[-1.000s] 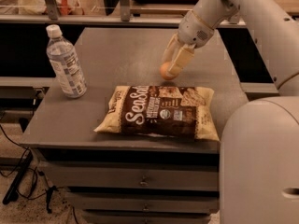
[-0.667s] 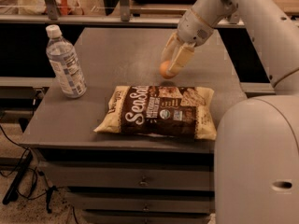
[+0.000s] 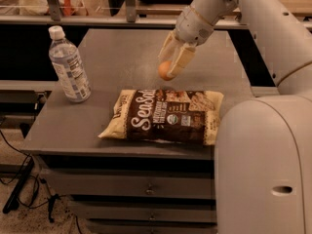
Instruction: Move orange near brown chip bag
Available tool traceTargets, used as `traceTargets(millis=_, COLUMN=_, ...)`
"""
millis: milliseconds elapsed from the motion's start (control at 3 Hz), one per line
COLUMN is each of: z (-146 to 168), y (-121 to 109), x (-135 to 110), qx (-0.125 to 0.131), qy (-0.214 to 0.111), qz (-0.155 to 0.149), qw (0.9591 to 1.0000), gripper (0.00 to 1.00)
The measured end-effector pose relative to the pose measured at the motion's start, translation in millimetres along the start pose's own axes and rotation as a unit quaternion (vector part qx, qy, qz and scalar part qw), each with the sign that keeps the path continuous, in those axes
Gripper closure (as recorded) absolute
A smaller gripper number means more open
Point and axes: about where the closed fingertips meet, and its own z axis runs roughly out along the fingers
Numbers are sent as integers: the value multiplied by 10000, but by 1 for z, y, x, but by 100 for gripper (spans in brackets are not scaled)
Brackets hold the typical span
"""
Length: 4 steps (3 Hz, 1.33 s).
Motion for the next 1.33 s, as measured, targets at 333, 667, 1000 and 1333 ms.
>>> traceTargets(millis=333, z=0, y=0, x=0, qx=1, qy=0, qz=0, qw=10000, gripper=100)
traceTargets(millis=667, z=6, y=-5, x=-7, qx=-26, qy=-2, qz=-82, qw=10000, gripper=100)
traceTargets(millis=1000, z=11, y=2, x=-13, qx=-150, qy=-39, qz=-143, qw=9998, gripper=100)
traceTargets(millis=1333, z=15, y=14, x=-20, qx=-340, qy=-14, qz=-226, qw=9992, gripper=100)
